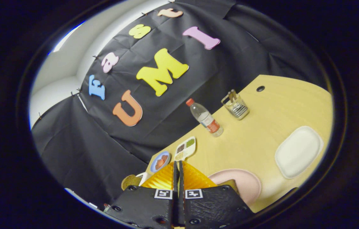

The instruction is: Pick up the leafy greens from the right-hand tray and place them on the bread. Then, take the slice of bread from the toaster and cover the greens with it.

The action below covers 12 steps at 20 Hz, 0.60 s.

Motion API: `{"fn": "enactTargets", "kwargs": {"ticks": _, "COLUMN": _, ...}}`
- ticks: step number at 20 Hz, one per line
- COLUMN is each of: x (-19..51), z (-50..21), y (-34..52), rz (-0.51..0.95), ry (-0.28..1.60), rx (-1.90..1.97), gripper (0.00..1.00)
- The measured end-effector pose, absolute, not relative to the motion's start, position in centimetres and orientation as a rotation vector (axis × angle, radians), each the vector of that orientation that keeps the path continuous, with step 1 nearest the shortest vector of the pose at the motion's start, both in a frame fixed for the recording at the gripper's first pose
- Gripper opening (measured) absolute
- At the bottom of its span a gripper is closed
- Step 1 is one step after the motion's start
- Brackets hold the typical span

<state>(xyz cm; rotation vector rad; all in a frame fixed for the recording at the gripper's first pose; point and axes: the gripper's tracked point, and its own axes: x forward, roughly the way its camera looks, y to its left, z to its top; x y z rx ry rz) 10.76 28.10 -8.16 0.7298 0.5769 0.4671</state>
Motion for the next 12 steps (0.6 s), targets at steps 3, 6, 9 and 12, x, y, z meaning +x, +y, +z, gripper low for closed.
{"fn": "enactTargets", "kwargs": {"ticks": 3, "x": 9.9, "z": -9.5, "y": 30.7, "rz": 0.497, "ry": 0.611, "rx": 0.773, "gripper": 0.00}}
{"fn": "enactTargets", "kwargs": {"ticks": 6, "x": 9.3, "z": -11.1, "y": 31.1, "rz": 0.492, "ry": 0.632, "rx": 0.811, "gripper": 0.00}}
{"fn": "enactTargets", "kwargs": {"ticks": 9, "x": 9.5, "z": -13.0, "y": 29.7, "rz": 0.460, "ry": 0.655, "rx": 0.839, "gripper": 0.00}}
{"fn": "enactTargets", "kwargs": {"ticks": 12, "x": 10.0, "z": -14.9, "y": 27.7, "rz": 0.408, "ry": 0.658, "rx": 0.803, "gripper": 0.00}}
